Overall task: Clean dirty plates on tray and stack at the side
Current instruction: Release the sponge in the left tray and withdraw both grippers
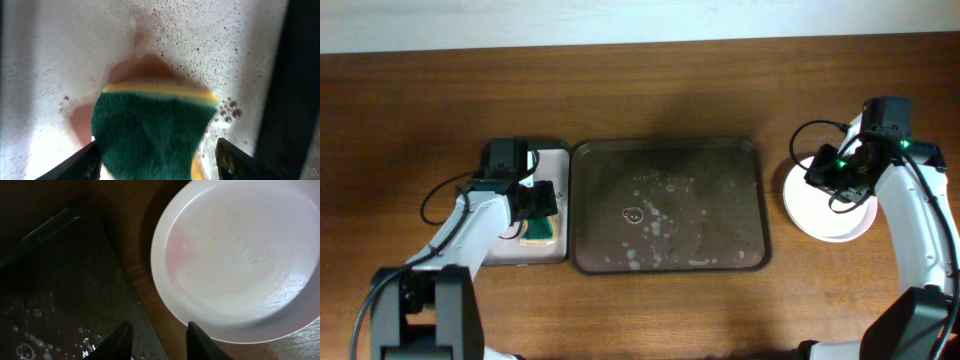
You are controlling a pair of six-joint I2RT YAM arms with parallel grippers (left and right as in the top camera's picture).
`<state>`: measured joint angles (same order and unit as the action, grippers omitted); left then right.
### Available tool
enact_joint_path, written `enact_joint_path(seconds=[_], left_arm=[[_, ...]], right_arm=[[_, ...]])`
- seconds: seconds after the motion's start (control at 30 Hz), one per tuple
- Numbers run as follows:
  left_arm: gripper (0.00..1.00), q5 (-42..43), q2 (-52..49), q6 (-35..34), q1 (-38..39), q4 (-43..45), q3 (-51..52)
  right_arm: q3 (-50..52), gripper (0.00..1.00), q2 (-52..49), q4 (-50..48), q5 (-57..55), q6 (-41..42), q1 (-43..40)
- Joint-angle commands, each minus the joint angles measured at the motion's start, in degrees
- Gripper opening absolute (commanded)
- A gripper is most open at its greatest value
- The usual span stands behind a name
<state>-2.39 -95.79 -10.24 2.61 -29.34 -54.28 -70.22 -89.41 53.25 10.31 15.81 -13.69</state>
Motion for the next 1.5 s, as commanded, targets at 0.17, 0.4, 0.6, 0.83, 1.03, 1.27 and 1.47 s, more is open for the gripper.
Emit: enact_joint_path(seconds=[0.17,0.4,0.6,0.83,1.03,1.27,1.47], left_arm=[[0.47,-0.4,-4.1,-0.6,0.0,4.9,-1.0],[0.00,-0.4,-4.0,-0.5,0.0,7.4,-1.3],[0.00,-0.4,-1.9,0.1,0.0,6.4,-4.0],[0.67,0.5,1.6,0.7,0.0,2.1,-4.9],[0.75,5.3,6.1,0.7,0.0,-3.9,-4.9],[1.00,8.7,14.3,0.7,-1.2,-24.7,-5.9],[0.99,11.0,22.5,0.9,-5.6,-35.5,-5.7]], right_arm=[[0.4,0.36,0.9,-0.1,0.7,-0.6,2.4],[0.4,0.36,0.9,-0.1,0.7,-0.6,3.6],[0.4,0.36,0.9,-0.1,0.7,-0.6,3.7],[0.4,0.41,0.9,-1.1,2.9,-3.3,4.4],[0.3,0.49,0.9,-2.0,7.5,-14.8,10.8],[0.3,0.99,0.9,4.7,6.6,-16.8,15.0],[0.5,0.99,4.7,9.6,5.8,-15.3,12.8]])
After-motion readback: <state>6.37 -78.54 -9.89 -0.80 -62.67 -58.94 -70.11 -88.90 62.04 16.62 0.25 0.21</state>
